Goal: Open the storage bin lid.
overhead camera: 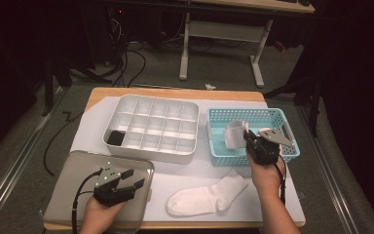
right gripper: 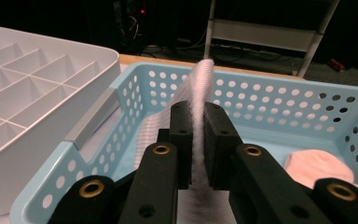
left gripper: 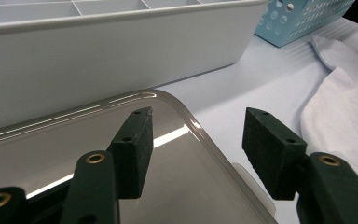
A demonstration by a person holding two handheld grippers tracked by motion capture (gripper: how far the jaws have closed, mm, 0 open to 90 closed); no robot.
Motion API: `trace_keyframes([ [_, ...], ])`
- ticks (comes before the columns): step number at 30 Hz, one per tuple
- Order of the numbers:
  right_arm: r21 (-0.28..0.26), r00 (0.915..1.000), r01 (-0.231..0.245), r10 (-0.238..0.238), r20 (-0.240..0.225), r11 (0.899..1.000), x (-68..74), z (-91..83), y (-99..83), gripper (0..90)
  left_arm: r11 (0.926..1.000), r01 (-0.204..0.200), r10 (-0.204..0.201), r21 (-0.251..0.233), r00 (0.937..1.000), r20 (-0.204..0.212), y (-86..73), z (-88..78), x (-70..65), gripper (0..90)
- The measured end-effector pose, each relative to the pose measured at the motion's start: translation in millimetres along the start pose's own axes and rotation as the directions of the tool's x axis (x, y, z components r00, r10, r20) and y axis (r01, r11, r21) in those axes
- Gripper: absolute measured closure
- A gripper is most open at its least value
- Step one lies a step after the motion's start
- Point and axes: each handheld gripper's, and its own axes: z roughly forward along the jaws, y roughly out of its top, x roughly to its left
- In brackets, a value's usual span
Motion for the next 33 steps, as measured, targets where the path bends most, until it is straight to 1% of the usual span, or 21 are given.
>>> trace_keyframes([
  [1, -0.014, 1.0000, 0.000, 0.000, 0.002, 1.000, -0.6, -2.8, 2.0, 83.0, 1.0000, -0.001, 0.001, 0.000, 1.0000, 0.000, 0.1, -0.1, -0.2, 43.4],
  [2, -0.014, 1.0000, 0.000, 0.000, 0.002, 1.000, -0.6, -2.8, 2.0, 83.0, 1.0000, -0.001, 0.001, 0.000, 1.0000, 0.000, 0.1, -0.1, -0.2, 43.4],
  [3, -0.029, 1.0000, 0.006, -0.005, 0.008, 1.000, -0.9, -6.4, 4.6, 83.0, 1.0000, -0.002, 0.002, 0.001, 1.0000, 0.000, 0.2, -0.3, -0.3, 43.4],
  [6, -0.039, 1.0000, 0.001, -0.001, 0.006, 0.999, -0.8, -10.2, 7.7, 83.0, 1.0000, -0.002, 0.002, 0.000, 1.0000, -0.001, 0.3, -0.7, -0.7, 43.4],
  [7, -0.054, 0.9999, 0.009, -0.009, 0.010, 0.999, -0.2, -14.6, 10.7, 83.0, 1.0000, 0.001, -0.001, -0.002, 1.0000, -0.002, 0.4, -0.8, -1.1, 43.4],
  [8, -0.054, 0.9999, 0.009, -0.009, 0.010, 0.999, -0.2, -14.6, 10.7, 83.0, 1.0000, 0.001, -0.001, -0.002, 1.0000, -0.002, 0.4, -0.8, -1.1, 43.3],
  [12, -0.082, 0.9998, 0.018, -0.018, 0.001, 0.996, 0.9, -23.7, 16.9, 83.1, 1.0000, 0.004, -0.004, -0.004, 1.0000, -0.002, 0.6, -0.5, -1.3, 43.3],
  [13, -0.090, 0.9998, 0.020, -0.020, 0.004, 0.996, 2.3, -28.2, 19.5, 83.0, 1.0000, -0.002, 0.002, -0.001, 1.0000, -0.001, 0.6, -0.1, -2.1, 43.3],
  [14, -0.090, 0.9998, 0.020, -0.020, 0.004, 0.996, 2.3, -28.2, 19.5, 83.0, 1.0000, -0.002, 0.002, -0.001, 1.0000, -0.001, 0.6, -0.1, -2.1, 43.3],
  [20, -0.118, 0.9995, 0.027, -0.028, -0.011, 0.993, 6.2, -42.0, 25.9, 83.1, 1.0000, -0.006, 0.006, 0.002, 1.0000, 0.004, 0.4, 1.5, -4.1, 43.3],
  [22, -0.131, 0.9994, 0.027, -0.030, -0.019, 0.991, 9.7, -49.8, 26.5, 83.1, 1.0000, -0.006, 0.006, 0.003, 1.0000, 0.005, 0.3, 1.8, -4.1, 43.3],
  [23, -0.131, 0.9994, 0.027, -0.030, -0.019, 0.991, 9.7, -49.8, 26.5, 83.1, 1.0000, -0.004, 0.004, 0.003, 1.0000, 0.005, 0.3, 2.0, -4.2, 43.3],
  [25, -0.141, 0.9989, 0.033, -0.037, -0.029, 0.989, 13.5, -57.0, 24.9, 83.1, 1.0000, 0.000, 0.000, 0.000, 1.0000, 0.008, 0.6, 1.8, -4.5, 43.3],
  [27, -0.145, 0.9986, 0.036, -0.041, -0.034, 0.989, 14.8, -59.4, 24.2, 83.0, 1.0000, -0.003, 0.003, -0.006, 1.0000, 0.008, 1.0, 1.2, -5.5, 43.3],
  [28, -0.152, 0.9982, 0.036, -0.043, -0.042, 0.988, 17.4, -64.6, 22.6, 83.0, 1.0000, -0.004, 0.004, -0.008, 1.0000, 0.008, 1.1, 1.3, -5.9, 43.3],
  [29, -0.152, 0.9982, 0.036, -0.043, -0.042, 0.988, 17.4, -64.6, 22.6, 83.0, 0.9999, -0.002, 0.002, -0.011, 1.0000, 0.010, 1.2, 1.5, -6.6, 43.3],
  [30, -0.153, 0.9979, 0.037, -0.045, -0.046, 0.988, 19.2, -67.6, 21.6, 83.0, 0.9999, -0.004, 0.004, -0.010, 0.9999, 0.010, 1.4, 1.5, -7.1, 43.3],
  [31, -0.164, 0.9970, 0.046, -0.056, -0.055, 0.985, 22.8, -73.2, 19.6, 83.0, 0.9999, -0.008, 0.008, -0.012, 0.9999, 0.009, 1.2, 1.9, -7.6, 43.4],
  [33, -0.169, 0.9961, 0.047, -0.059, -0.065, 0.985, 26.9, -79.4, 16.9, 83.0, 0.9999, -0.008, 0.008, -0.013, 0.9999, 0.008, 1.1, 2.0, -7.7, 43.4],
])
